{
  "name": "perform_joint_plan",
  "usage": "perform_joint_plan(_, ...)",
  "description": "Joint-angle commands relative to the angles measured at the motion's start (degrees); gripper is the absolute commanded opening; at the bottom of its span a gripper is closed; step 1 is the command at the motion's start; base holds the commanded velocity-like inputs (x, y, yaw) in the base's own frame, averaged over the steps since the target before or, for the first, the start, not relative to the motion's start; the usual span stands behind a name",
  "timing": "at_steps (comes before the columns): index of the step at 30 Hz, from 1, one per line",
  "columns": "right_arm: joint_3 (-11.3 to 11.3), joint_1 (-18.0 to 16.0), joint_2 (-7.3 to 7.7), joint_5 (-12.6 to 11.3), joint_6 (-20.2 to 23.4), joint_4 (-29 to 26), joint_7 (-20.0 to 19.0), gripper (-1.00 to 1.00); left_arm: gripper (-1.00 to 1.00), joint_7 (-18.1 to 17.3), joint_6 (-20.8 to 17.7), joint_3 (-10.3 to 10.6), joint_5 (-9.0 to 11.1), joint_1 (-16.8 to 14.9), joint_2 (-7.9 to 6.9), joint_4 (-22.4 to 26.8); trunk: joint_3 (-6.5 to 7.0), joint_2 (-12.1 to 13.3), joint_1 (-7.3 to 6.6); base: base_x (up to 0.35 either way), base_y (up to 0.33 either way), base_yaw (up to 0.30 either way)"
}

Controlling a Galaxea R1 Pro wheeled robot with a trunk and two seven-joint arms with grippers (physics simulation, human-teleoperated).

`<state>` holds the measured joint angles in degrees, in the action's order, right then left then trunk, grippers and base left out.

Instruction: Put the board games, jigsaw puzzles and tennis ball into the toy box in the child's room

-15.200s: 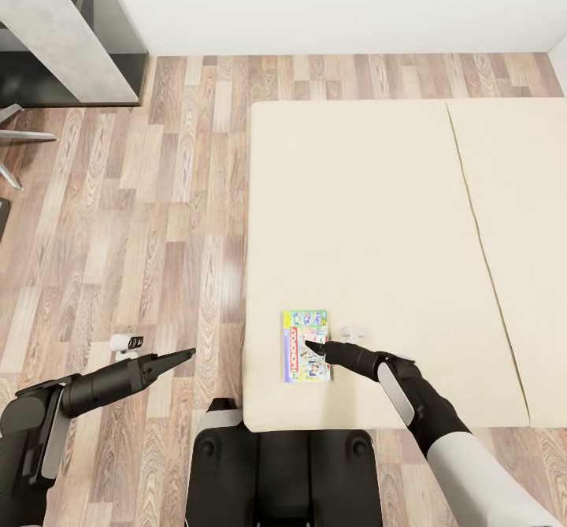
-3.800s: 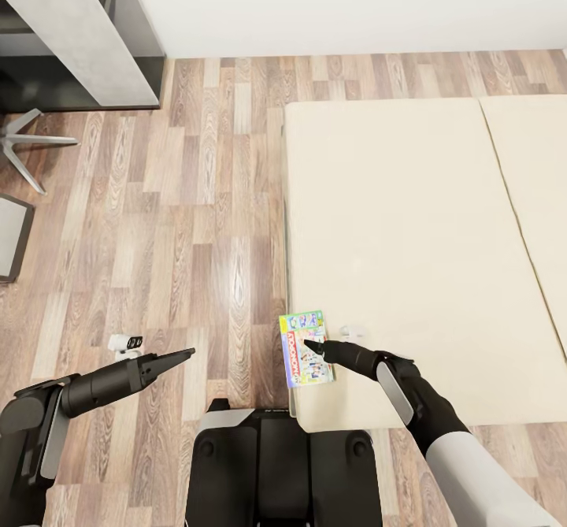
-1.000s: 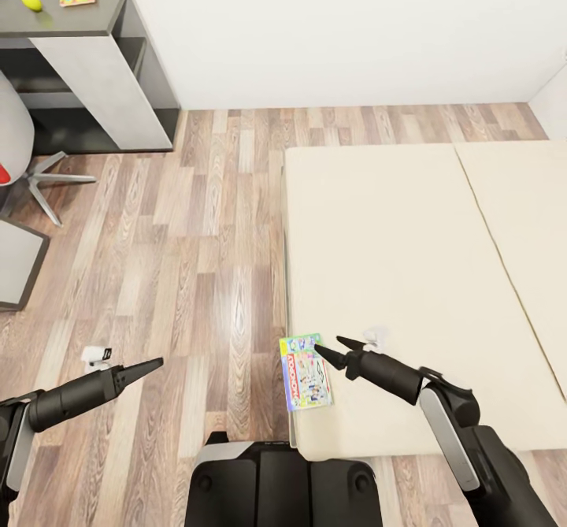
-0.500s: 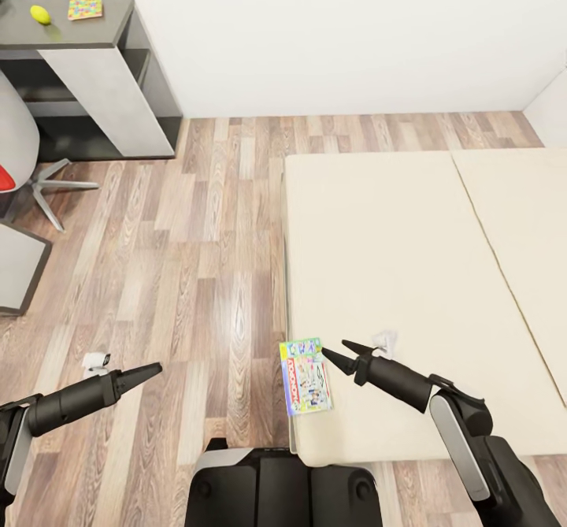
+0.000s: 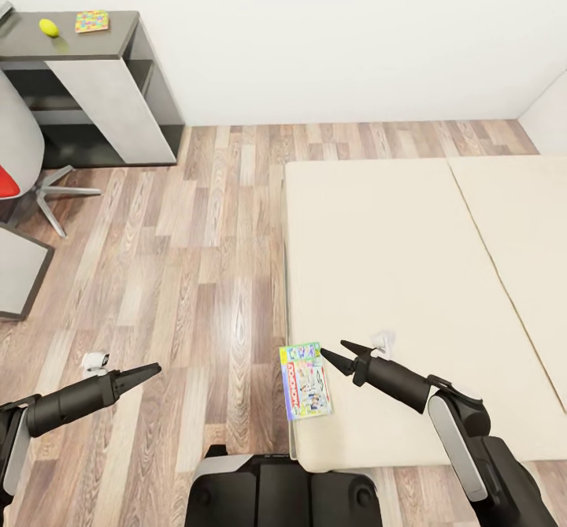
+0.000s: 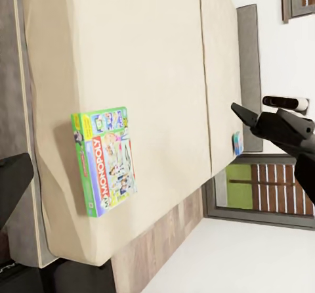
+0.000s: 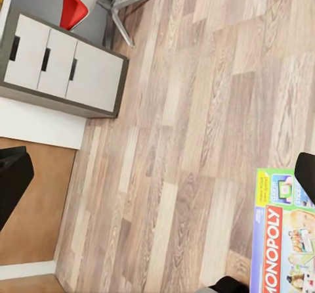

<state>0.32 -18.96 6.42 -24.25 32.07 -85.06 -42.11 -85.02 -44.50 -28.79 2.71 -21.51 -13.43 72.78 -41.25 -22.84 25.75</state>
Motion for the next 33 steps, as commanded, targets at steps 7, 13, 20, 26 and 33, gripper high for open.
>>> perform_joint_plan(7,0.06,-0.02,-0.01,-0.45,0.36,-0.02,0.03,1.0,1.0,-0.2,-0.62,0.03,-0.03,-0.02,-0.01,-0.11,0.6,-0.08,0.03,0.0,0.0,0.0)
perform_joint_plan(13,0.1,-0.02,-0.02,-0.45,0.31,-0.02,0.02,1.0,1.0,-0.25,-0.66,0.1,-0.06,-0.02,0.03,-0.13,1.17,-0.08,0.03,0.0,0.0,0.0)
perform_joint_plan(20,0.11,-0.02,-0.03,-0.41,0.28,0.0,0.01,1.0,1.0,-0.17,-0.67,0.37,-0.14,-0.02,0.23,-0.13,1.83,-0.08,0.03,0.0,0.0,0.0)
perform_joint_plan(26,0.07,-0.02,-0.01,-0.65,0.28,0.04,0.01,1.0,1.0,-0.15,-0.68,0.47,-0.16,-0.02,0.43,-0.14,2.36,-0.08,0.03,0.0,0.0,0.0)
perform_joint_plan(33,-0.04,-0.02,0.06,-0.93,0.28,0.14,0.01,1.0,1.0,-0.13,-0.69,0.54,-0.16,-0.02,0.51,-0.15,2.59,-0.08,0.03,0.0,0.0,0.0)
